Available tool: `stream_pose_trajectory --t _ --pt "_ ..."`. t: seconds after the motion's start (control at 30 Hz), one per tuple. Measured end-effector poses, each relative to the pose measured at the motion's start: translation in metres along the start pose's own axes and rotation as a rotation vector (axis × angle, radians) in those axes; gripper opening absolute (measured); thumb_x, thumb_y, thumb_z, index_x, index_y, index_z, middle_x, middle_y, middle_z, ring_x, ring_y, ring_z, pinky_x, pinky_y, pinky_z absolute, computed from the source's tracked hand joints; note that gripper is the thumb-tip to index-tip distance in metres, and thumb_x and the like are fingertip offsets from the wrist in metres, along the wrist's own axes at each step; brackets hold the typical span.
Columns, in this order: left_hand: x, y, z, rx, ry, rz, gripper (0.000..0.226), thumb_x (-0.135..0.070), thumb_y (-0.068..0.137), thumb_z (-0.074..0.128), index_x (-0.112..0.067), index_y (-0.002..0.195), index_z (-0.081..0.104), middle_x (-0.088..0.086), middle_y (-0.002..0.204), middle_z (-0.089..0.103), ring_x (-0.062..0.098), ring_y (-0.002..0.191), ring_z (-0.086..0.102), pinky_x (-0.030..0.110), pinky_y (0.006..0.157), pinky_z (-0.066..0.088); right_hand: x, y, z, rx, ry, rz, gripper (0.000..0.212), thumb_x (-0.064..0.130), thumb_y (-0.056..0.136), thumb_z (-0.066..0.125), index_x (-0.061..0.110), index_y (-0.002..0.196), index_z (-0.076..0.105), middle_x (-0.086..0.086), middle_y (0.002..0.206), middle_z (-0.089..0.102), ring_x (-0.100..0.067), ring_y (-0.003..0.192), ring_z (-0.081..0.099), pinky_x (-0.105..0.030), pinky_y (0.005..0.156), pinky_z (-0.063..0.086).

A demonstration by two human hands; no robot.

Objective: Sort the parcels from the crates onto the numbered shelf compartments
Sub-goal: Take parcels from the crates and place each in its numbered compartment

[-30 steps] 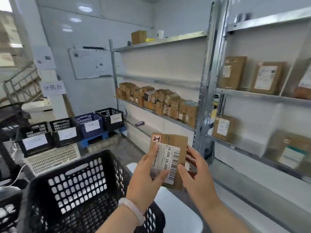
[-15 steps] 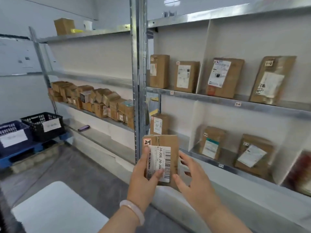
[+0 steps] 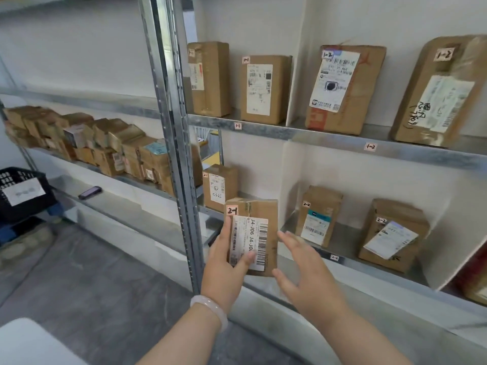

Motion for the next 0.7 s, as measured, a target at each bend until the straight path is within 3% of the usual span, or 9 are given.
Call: stream_pose_trajectory --t 0.13,0.43,0.57,0.7 --pt "0.017 0.056 0.013 0.008 -0.008 0.003 0.092 -0.025 0.087 0.075 -0.063 0.146 0.015 -0.025 0.144 0.045 -0.001 0.134 0.043 0.045 0.113 0.039 -0.018 0.049 0.005 -0.001 -0.071 0.007 0.072 0.046 0.091 0.057 0.055 0.144 0.009 0.024 0.154 0.016 0.012 0.135 0.008 -0.012 0.107 0.004" --pt "0.046 0.177 0.036 0.037 -0.033 -0.024 0.093 -0.022 0.088 0.073 -0.071 0.139 0.013 -0.027 0.146 0.043 0.001 0.136 0.043 0.043 0.112 0.042 -0.056 0.156 0.02 -0.025 -0.042 0.071 0.076 0.053 0.09 0.054 0.074 0.123 -0.011 0.037 0.149 0.003 -0.001 0.144 0.015 -0.021 0.109 0.015" --pt "0.058 0.201 0.045 0.003 -0.041 -0.029 0.092 -0.017 0.088 0.072 -0.068 0.139 0.014 -0.024 0.147 0.043 0.0 0.135 0.044 0.034 0.109 0.044 -0.073 0.181 0.033 0.019 -0.025 0.009 0.075 0.05 0.091 0.056 0.062 0.139 0.0 0.03 0.154 0.009 -0.001 0.143 0.015 -0.022 0.11 0.017" --pt "0.071 0.213 0.054 -0.023 0.009 -0.061 0.095 -0.017 0.088 0.072 -0.059 0.146 0.01 -0.02 0.148 0.042 0.004 0.136 0.043 0.032 0.106 0.046 -0.088 0.202 0.041 0.046 -0.029 -0.063 0.074 0.045 0.09 0.059 0.05 0.146 0.012 0.027 0.154 0.016 0.014 0.134 0.008 -0.009 0.106 0.008"
Point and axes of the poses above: each hand's wrist, its own y-axis towards the middle knuckle, its own z-axis out of the palm, x = y × z, the point moved 9 cm from there along y, towards the middle knuckle
